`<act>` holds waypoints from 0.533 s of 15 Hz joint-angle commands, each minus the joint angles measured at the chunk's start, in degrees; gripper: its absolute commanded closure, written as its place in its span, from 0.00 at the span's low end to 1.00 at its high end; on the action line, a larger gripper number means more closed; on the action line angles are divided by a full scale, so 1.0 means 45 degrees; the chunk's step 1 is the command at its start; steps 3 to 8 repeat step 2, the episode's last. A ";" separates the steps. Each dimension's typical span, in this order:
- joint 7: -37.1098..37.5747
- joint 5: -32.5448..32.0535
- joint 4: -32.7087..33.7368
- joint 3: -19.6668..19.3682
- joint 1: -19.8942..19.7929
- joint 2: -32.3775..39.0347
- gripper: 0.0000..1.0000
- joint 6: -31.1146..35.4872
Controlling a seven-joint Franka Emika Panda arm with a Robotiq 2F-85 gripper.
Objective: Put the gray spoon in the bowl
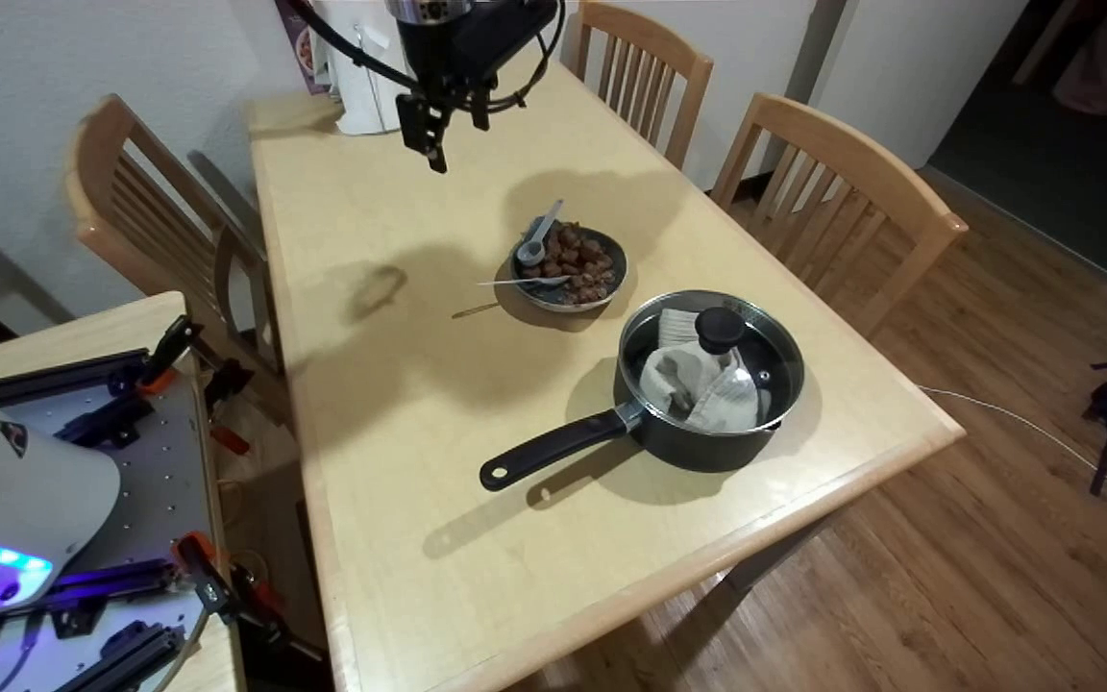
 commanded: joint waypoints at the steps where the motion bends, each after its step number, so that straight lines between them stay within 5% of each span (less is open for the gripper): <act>1: -0.0236 0.0110 0.0100 -0.0568 0.0602 -0.0010 0.00 -0.0080; 8: -0.0345 0.0109 0.0122 -0.0573 0.0613 0.0004 0.00 -0.0087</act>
